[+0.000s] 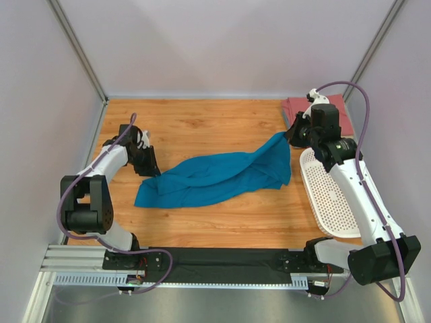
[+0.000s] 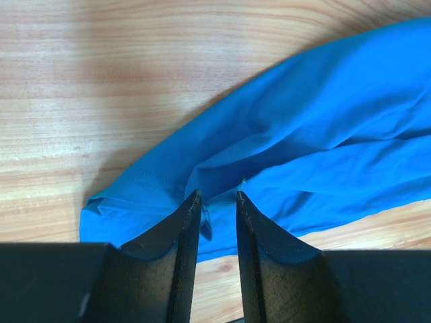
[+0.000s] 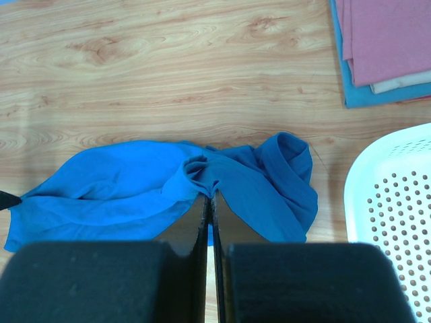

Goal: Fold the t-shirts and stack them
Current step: Flatten the tshirt out

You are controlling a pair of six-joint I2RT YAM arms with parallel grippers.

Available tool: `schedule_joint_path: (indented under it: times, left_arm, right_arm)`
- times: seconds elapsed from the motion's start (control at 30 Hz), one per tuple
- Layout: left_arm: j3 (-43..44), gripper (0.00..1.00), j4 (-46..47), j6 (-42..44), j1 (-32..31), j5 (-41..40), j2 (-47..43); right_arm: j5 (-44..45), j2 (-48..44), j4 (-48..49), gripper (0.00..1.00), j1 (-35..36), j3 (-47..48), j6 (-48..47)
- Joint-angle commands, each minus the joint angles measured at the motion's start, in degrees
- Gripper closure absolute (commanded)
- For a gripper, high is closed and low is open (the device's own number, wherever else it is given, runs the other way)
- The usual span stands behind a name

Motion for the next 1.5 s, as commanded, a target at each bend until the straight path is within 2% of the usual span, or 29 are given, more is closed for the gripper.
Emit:
schedule_joint_path:
  times: [0.0, 0.33, 0.5, 0.77, 1.0, 1.07, 1.13, 1.2, 1.33, 1.47]
  left_arm:
    - [2.17, 0.66, -0.30, 1.98, -1.68, -0.34, -0.26]
    - [2.08, 0.70, -1.44, 2.77, -3.70, -1.65, -0.79]
    - [2.78, 0.69, -2.76, 2.42, -4.23, -4.81, 1.05]
    - [3.13, 0.66, -2.41, 2.68, -4.93, -5.44, 1.41]
    - [3.31, 0.66, -2.85, 2.33, -5.55, -6.13, 2.46]
    - [3.31, 0.69, -3.02, 2.24, -5.90, -6.22, 2.55]
    - [3.48, 0.87, -3.11, 2.07, -6.25, -6.66, 2.64]
    - [4.80, 1.00, -4.95, 1.10, -6.69, -8.85, 2.73]
    - [7.52, 1.00, -8.29, -0.22, -6.69, -13.34, 0.36]
    - [13.39, 1.00, -12.76, -1.80, -6.69, -17.37, -6.04]
  right_arm:
    - [-0.35, -0.83, 1.02, 1.00, -0.27, 0.26, -0.55]
    - [-0.44, -1.01, 0.49, 0.99, -0.36, 0.44, -0.90]
    - [-0.53, -1.27, 0.23, 1.00, -0.36, 0.61, -0.90]
    - [-0.44, -1.80, -0.21, 1.00, -0.45, 0.79, -0.98]
    - [-0.35, -1.97, -0.30, 1.00, -0.45, 0.70, -0.81]
    - [-0.44, -1.97, -0.21, 1.00, -0.45, 0.70, -0.81]
    - [-0.44, -2.06, -0.39, 1.00, -0.45, 0.61, -0.72]
    - [-0.18, -2.24, -0.47, 1.00, -0.45, 0.87, -0.90]
    - [0.96, -2.94, -0.91, 1.00, -0.45, 1.75, -1.33]
    - [1.93, -4.78, -0.74, 1.00, -0.45, 3.86, -1.16]
